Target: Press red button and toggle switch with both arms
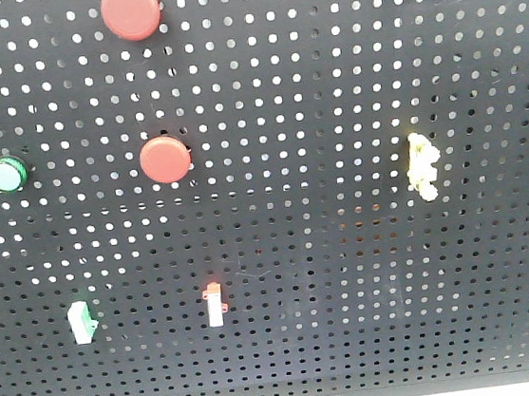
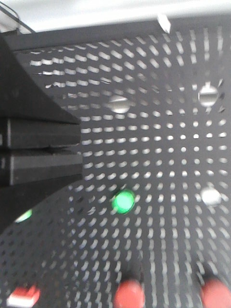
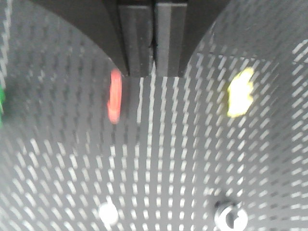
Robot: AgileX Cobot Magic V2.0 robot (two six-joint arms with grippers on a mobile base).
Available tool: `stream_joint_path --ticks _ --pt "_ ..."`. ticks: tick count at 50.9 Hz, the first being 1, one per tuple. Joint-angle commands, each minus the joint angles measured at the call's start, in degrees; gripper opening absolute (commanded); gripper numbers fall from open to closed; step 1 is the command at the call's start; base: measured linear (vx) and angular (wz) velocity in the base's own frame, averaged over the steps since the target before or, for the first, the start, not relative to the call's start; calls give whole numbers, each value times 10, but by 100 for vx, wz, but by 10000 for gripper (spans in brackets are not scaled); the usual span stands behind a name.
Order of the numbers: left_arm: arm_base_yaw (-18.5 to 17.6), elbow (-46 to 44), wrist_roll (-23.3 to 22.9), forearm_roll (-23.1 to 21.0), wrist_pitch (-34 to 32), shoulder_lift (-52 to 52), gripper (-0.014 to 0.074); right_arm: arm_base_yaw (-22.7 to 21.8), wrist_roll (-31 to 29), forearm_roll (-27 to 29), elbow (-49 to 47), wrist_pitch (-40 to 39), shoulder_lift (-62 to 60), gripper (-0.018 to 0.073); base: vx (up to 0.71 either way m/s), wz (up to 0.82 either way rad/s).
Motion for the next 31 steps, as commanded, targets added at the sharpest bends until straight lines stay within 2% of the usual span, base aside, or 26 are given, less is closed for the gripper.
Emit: stream_joint_path --ticks 1,5,11,19,21,25,31 --pt "1 -96 2 -14 7 77 1 -4 -3 -5 -41 -44 57 -3 0 0" --pt "1 -146 -6 -49 18 119 1 -4 19 6 -42 -65 91 -3 0 0" --pt "1 -171 -6 -114 13 142 1 -4 76 61 -42 -70 119 -3 0 0" --pt "-2 -181 53 -139 19 148 1 -4 101 101 -42 -70 127 -3 0 0" --pt "-4 -189 78 -151 29 152 1 -4 101 100 -42 -72 126 -3 0 0" --pt "-13 -221 161 -171 73 168 1 -4 100 95 -42 -73 126 -3 0 0" --pt "-27 -302 341 -246 181 214 1 -4 96 95 -42 -74 126 -3 0 0"
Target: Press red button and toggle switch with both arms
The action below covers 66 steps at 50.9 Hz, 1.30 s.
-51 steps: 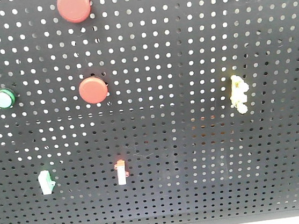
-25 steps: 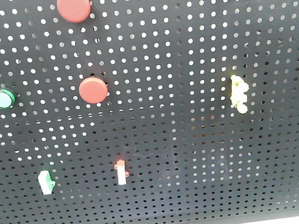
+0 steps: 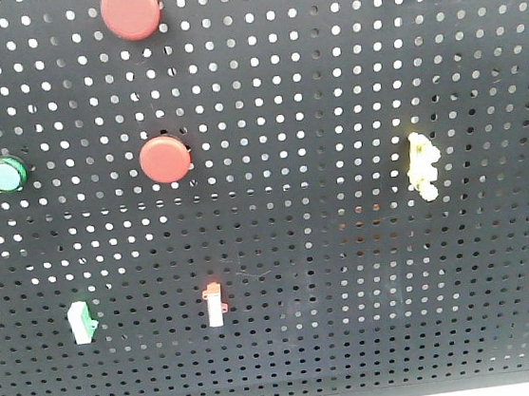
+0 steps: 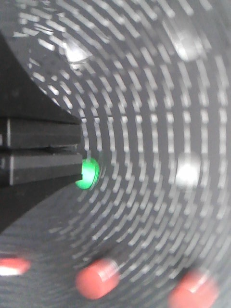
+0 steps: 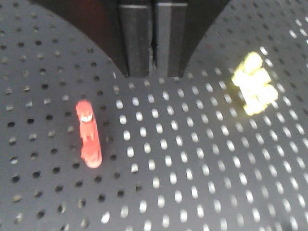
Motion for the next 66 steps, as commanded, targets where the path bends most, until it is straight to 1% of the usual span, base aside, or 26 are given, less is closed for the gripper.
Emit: stream_joint_path --ticks 1,2,4,7,11,15,21,27,32,36,46,66 --pt "-12 -77 152 -85 50 40 1 -4 -3 -1 -20 -50 -1 -3 0 0" --pt "-14 -93 179 -102 65 50 1 -4 -3 -1 -20 -50 -1 -3 0 0" --pt "-21 -117 214 -136 81 67 1 -4 -3 -1 -20 -50 -1 -3 0 0" --pt "-33 -159 255 -199 92 100 1 -4 -3 -1 -20 -50 0 -3 0 0" --pt "-44 -206 285 -250 96 142 1 -4 -3 -1 -20 -48 0 -3 0 0" --pt "-54 -246 286 -274 99 178 1 -4 -3 -2 -20 -44 0 -3 0 0" --pt "-85 -307 286 -275 105 236 1 -4 -3 -16 -20 -42 0 -3 0 0" --pt "-117 -354 286 -274 103 281 1 -4 -3 -18 -20 -42 0 -3 0 0" --pt "-130 -374 285 -274 97 311 1 -4 -3 -18 -20 -42 0 -3 0 0" --pt "-130 -374 285 -273 83 323 1 -4 -3 -18 -20 -42 0 -3 0 0" --pt "-130 -374 285 -273 50 345 1 -4 -3 -42 -20 -44 0 -3 0 0" --pt "-130 -374 275 -274 -9 365 1 -4 -3 -44 -20 -59 0 -3 0 0"
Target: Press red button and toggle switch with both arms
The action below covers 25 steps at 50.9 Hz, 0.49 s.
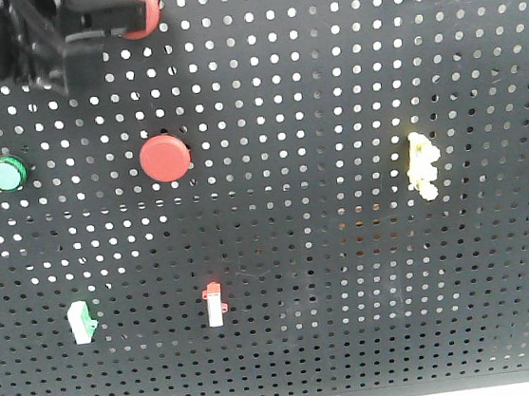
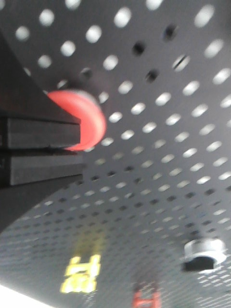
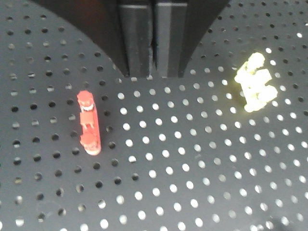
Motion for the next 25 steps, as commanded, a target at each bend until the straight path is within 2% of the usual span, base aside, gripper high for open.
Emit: stream_joint_path --ticks 1,16,25 --pt "-2 -19 -9 -12 -75 -1 1 -4 -3 -6 -20 -53 0 -3 0 0" --pt "-2 -19 -9 -9 -77 13 1 -4 -3 -7 -20 -53 0 -3 0 0" --pt "-2 -19 -9 -11 -28 -18 1 -4 -3 -10 -20 -52 0 -3 0 0"
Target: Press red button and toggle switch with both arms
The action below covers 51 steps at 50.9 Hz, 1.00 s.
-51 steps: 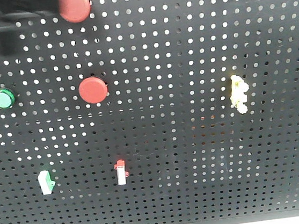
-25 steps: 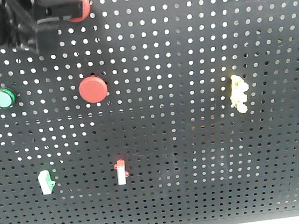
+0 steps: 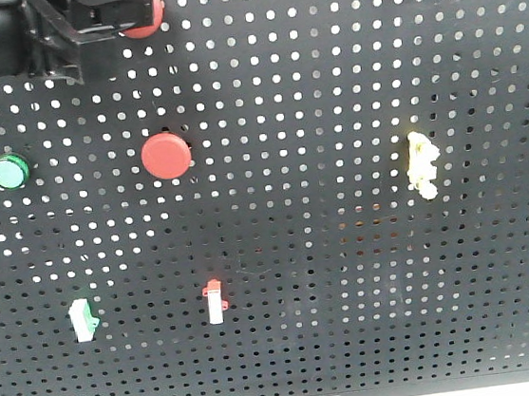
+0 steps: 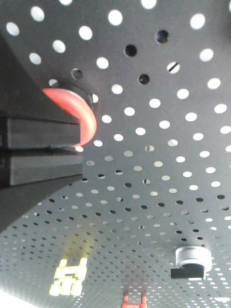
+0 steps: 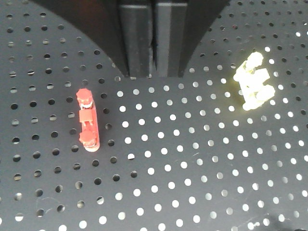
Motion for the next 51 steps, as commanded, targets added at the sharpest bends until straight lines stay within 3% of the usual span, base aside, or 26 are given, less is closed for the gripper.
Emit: stream_joint_path --ticks 1,8,19,25,39,51 --pt "2 -14 -5 -7 -18 -28 1 -4 -3 -11 -20 -50 0 -3 0 0" --pt "2 -14 -9 -9 41 -67 1 -3 -3 -22 -23 -52 -1 -3 0 0" --pt "2 -14 -48 -4 68 -118 1 4 -4 -59 -67 -27 3 -3 0 0" --pt "2 -14 -51 -4 78 -125 1 54 -5 -112 -124 -4 25 -3 0 0" --pt "2 -14 -66 19 103 -108 1 241 -5 -210 -302 45 180 -3 0 0" --pt "2 2 -66 27 99 -107 1 254 -1 -239 -451 119 288 -3 0 0"
